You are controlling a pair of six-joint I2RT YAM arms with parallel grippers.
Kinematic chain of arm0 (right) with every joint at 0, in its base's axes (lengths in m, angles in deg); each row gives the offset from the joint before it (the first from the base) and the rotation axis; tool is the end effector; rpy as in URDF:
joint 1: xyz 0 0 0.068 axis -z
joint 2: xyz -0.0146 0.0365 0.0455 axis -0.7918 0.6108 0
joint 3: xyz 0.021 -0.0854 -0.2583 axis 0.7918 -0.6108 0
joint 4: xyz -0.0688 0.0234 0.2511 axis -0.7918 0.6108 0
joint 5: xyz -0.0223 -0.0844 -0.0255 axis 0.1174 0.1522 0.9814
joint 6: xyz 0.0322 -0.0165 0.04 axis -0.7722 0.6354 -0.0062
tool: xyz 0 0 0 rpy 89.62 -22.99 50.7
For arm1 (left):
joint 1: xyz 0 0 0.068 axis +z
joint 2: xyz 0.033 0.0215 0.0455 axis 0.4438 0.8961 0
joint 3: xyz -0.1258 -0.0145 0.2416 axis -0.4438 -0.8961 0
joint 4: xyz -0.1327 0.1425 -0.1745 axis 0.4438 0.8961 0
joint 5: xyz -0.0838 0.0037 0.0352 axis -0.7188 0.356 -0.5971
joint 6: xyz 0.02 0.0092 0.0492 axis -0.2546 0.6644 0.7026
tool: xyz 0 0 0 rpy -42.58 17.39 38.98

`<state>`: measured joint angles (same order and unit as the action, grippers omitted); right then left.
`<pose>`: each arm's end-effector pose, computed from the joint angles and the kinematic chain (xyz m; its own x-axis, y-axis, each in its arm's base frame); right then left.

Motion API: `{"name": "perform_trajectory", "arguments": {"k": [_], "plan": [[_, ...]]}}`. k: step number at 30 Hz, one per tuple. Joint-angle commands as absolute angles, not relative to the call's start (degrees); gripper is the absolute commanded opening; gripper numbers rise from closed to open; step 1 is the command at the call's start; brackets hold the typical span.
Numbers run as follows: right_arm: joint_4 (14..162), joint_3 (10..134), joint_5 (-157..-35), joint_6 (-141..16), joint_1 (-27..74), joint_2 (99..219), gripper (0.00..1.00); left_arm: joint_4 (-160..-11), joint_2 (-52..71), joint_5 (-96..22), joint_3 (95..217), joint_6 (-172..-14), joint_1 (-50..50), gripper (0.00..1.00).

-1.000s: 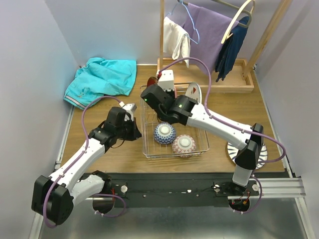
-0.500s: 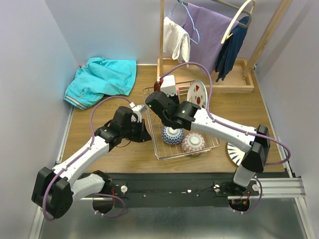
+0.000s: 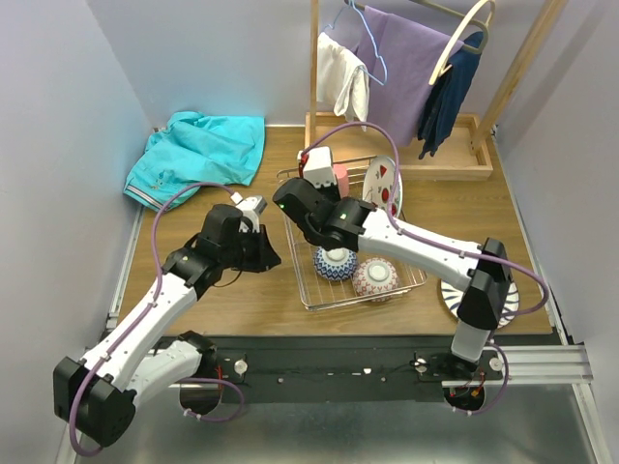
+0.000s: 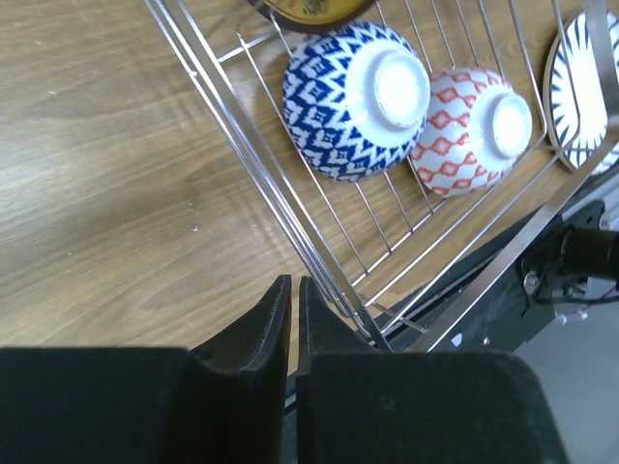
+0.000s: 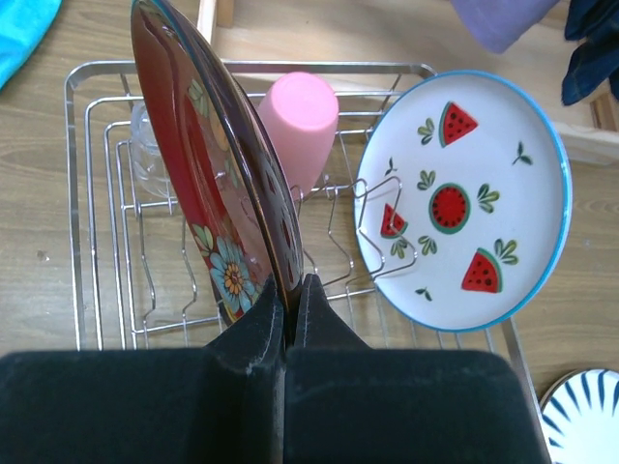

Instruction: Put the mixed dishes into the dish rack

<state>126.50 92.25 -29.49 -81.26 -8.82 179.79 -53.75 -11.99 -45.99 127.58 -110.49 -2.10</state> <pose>0.2142 0.3261 0.3406 -0.3794 -0.2280 -0.8967 -0.0028 0.9694 -0.2453 0.1713 -0.1048 0.2730 -0.8093 -0.0818 -0.5817 0.3033 0.7898 -0.5331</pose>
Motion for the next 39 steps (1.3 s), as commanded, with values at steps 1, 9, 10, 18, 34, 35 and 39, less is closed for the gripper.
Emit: {"name": "perform_trajectory", "arguments": {"k": [1,9,10,18,34,35,39], "plan": [[127.7,95.9,-25.7,-86.7,-9.2,182.4,0.01,-51.5,-14.9,-45.0,128.2,-111.6,0.9,0.16],[131.5,100.2,-25.9,-91.4,-8.5,187.4,0.01,-49.4,-19.7,-45.5,126.7,-110.6,2.7,0.16],[131.8,100.3,-25.9,-91.7,-8.5,188.0,0.0,-49.2,-20.4,-45.5,126.6,-110.6,2.7,0.16],[131.8,99.7,-23.7,-92.7,-8.4,188.1,0.0,-48.3,-23.1,-46.2,124.4,-110.3,3.0,0.16],[127.7,99.9,-20.9,-87.8,-8.4,189.7,0.01,-48.5,-24.6,-48.3,123.5,-110.3,3.0,0.16],[128.0,99.7,-21.1,-88.0,-8.4,189.7,0.0,-48.5,-24.6,-48.3,123.4,-110.3,3.0,0.16],[128.3,99.1,-21.8,-88.5,-8.5,190.9,0.01,-48.5,-24.9,-48.2,123.3,-110.3,3.0,0.16]]}}
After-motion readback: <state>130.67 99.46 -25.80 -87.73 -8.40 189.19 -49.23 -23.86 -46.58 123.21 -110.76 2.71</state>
